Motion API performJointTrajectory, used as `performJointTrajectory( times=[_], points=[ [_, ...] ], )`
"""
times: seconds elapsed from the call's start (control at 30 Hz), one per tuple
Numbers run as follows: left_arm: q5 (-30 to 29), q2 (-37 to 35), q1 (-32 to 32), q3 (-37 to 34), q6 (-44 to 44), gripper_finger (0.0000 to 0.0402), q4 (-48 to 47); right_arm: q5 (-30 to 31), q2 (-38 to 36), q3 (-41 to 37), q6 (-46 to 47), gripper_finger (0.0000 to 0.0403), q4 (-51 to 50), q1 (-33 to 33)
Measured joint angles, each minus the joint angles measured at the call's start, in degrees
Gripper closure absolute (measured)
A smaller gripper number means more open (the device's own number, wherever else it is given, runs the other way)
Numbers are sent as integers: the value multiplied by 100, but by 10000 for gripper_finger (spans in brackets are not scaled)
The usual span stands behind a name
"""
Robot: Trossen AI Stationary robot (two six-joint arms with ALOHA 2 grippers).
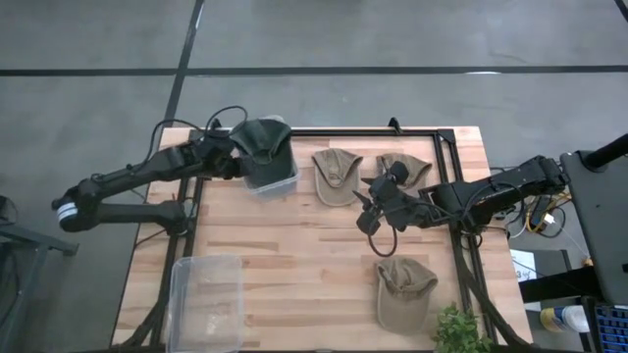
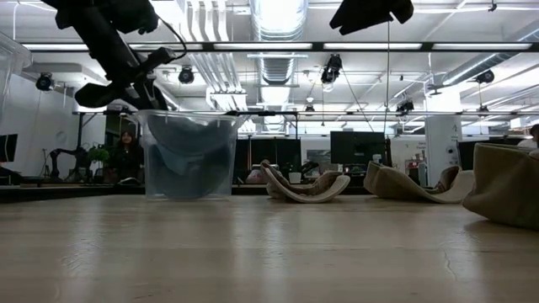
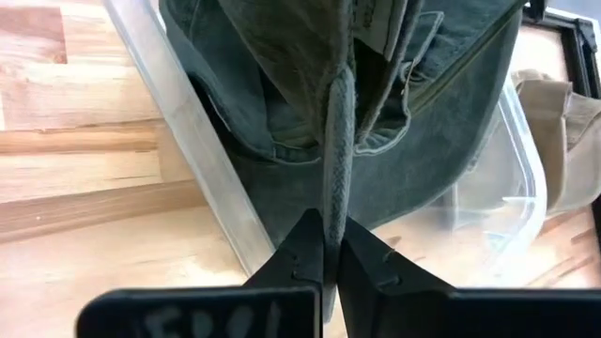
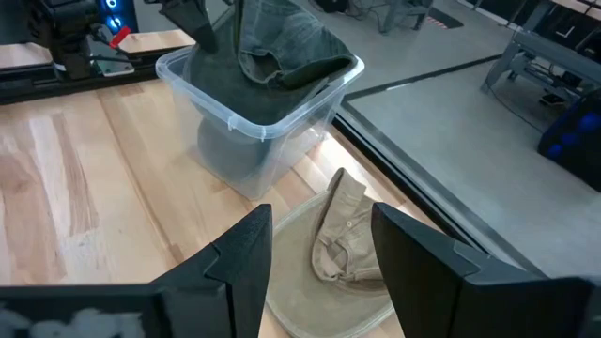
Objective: Pick & Place hat
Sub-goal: Put the blue cap into the top transparent bin
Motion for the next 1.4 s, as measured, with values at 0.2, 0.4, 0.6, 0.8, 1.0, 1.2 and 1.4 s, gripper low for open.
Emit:
performJointTrajectory(
  times=[0.2,0.4,0.6,0.8,1.0,1.2,1.4],
  points=[
    [7,153,-1,0,-20,376,26,0,0,0,-2,225,4,0],
    [101,165,-5,0,307,344,156,0,0,0,-2,223,2,0],
    [280,147,-12,104,659,290,334,0,0,-47,-2,225,0,0],
    [440,99,-12,319,629,267,252,2,0,-89,-2,222,11,0],
    [607,91,-12,445,597,266,151,2,0,-94,20,227,11,0],
    [688,68,-13,608,597,266,130,2,0,-94,26,225,9,0],
    [856,-12,-16,718,670,266,-97,2,0,-101,39,229,1,0]
  ],
)
